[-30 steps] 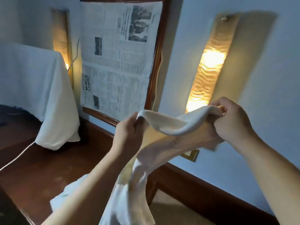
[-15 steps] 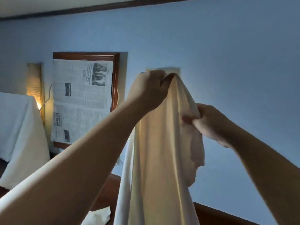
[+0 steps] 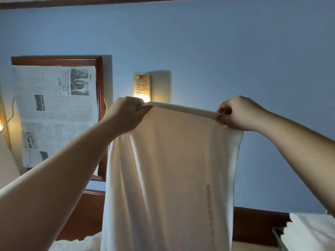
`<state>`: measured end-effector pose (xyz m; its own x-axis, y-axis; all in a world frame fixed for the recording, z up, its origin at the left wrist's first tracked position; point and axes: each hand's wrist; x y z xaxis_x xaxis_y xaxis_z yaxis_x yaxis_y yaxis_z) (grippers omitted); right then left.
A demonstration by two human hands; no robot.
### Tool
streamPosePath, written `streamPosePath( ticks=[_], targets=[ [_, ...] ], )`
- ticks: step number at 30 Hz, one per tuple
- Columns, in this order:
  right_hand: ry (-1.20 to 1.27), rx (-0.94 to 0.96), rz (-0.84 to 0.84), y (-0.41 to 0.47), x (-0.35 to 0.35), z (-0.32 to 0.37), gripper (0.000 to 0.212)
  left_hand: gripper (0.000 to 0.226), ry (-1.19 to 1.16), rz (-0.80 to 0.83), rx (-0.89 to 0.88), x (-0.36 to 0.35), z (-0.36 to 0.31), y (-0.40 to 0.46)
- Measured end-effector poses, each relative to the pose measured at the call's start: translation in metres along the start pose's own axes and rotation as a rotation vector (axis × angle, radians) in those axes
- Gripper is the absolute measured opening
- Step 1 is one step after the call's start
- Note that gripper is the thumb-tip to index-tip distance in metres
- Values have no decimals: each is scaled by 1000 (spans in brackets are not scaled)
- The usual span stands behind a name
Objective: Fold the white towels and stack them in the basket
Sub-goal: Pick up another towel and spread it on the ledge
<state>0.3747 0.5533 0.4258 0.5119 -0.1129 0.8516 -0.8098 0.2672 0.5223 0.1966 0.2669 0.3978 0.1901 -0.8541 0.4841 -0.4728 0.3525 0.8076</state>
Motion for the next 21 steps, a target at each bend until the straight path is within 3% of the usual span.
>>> streamPosePath(
  ticks=[4,10,12,15,18,21],
  targets=[
    [-21,-34,116,-13,-28,5,11,58,-49,29,29,0,9,-20],
    [389,-150,256,-25,-53,16,15,59,-72,83,81,11,15,-32],
    [307,-101,257,-29,-54,19,16,60,-87,87,89,14,16,-33],
    [184,2,211,-40,-47,26,43,62,-96,92,93,17,17,-36],
    [203,73,111,-43,-44,27,25,63,-102,92,98,17,20,-41],
    [209,92,102,-46,-42,26,28,62,-144,71,105,14,15,-44]
  ],
)
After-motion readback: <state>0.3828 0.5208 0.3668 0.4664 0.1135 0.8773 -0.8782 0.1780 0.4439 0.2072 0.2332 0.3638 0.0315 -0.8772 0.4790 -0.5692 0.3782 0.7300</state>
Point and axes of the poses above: each hand's wrist, its own y-axis towards the middle knuckle, its own x-axis out of the back of the hand, z = x × y, and after that the axes turned 14 degrees about -y, right-handed
